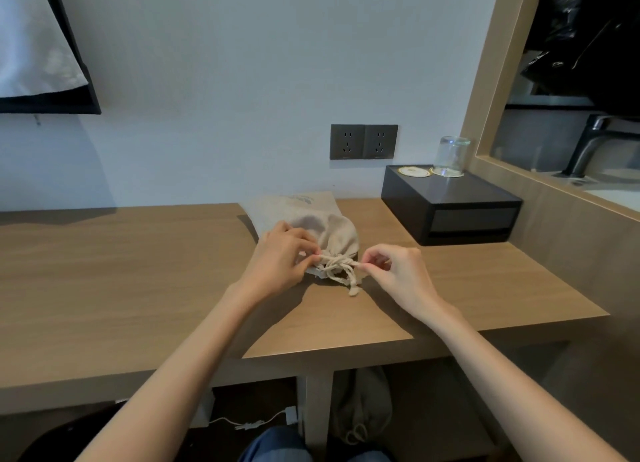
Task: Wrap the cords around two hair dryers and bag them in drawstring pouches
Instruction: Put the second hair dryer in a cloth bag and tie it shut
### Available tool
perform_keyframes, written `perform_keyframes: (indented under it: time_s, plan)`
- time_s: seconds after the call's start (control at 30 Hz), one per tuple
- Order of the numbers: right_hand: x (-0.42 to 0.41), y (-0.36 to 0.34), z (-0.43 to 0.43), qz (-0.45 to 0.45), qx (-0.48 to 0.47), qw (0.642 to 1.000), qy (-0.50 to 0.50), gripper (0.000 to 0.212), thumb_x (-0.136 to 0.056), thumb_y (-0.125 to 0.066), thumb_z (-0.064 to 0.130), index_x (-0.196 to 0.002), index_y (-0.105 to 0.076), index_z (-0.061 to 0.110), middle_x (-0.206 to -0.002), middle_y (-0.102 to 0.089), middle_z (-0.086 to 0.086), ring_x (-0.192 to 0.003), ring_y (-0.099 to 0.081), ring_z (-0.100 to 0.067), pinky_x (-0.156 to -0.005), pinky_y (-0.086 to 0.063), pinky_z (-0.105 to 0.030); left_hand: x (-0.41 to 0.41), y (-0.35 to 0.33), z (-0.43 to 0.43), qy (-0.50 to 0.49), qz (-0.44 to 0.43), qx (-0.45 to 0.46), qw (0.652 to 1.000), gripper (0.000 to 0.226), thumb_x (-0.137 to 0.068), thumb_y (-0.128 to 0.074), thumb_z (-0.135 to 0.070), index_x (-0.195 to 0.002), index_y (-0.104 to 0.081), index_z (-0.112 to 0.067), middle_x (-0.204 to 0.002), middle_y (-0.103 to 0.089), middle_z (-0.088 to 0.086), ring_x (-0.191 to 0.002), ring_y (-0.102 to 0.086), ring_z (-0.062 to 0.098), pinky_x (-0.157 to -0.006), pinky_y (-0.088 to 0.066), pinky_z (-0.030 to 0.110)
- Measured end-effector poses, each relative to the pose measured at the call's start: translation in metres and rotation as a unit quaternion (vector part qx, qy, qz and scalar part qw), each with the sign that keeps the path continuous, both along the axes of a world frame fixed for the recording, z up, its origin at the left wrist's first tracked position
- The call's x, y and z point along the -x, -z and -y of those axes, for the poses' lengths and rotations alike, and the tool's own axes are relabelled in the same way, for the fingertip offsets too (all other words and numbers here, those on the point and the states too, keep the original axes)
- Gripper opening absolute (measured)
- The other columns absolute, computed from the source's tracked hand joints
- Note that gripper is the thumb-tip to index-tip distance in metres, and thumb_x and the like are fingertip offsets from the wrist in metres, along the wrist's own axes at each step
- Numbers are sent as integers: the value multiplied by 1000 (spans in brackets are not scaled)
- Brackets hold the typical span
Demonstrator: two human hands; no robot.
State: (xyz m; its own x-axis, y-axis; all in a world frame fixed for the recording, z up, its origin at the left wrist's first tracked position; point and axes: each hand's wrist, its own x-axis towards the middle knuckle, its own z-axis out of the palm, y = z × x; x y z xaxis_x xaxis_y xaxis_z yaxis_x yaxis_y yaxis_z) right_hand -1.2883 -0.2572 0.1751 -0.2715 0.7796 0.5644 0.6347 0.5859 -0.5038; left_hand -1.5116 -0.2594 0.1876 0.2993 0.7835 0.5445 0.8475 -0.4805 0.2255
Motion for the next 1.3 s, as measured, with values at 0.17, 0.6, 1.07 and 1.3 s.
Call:
perform_keyframes:
  time_s: [0.17, 0.6, 1.07, 1.3]
  plan:
    - [5, 7, 3, -15, 80, 997, 6, 6, -85, -69, 26, -83, -68, 20, -79, -65, 9, -76, -59, -4, -69, -48, -16, 0, 11, 13, -72, 20, -8, 997, 15, -89, -61, -31, -93, -74, -24, -107, -66, -13, -97, -44, 16, -79, -28, 31]
    - [7, -4, 7, 203, -4, 979, 0, 13, -93, -55, 37, -95, -57, 24, -95, -54, 12, -92, -45, -9, -79, -36, -29, -33, 11, 9, -8, 371, 247, 895, 27, -68, -50, -44, -55, -55, -21, -76, -57, 8, -83, -52, 25, -86, -42, 47]
    - [23, -9, 14, -250, 349, 897, -105, 30, -98, -48, 32, -75, -59, 17, -64, -39, 7, -67, -34, -9, -76, -30, -24, -29, 24, 11, -54, 406, 230, 883, 41, -86, -49, -52, -60, -48, -21, -59, -46, 1, -61, -41, 14, -66, -28, 32]
    - [29, -11, 9, -293, 395, 866, -91, 34, -101, -40, 20, -68, -45, 17, -66, -38, 1, -66, -32, -12, -67, -29, -26, -31, 28, 11, -77, 361, 177, 912, 47, -98, -43, -28, -54, -29, -20, -50, -29, -5, -53, -26, 14, -61, -20, 32]
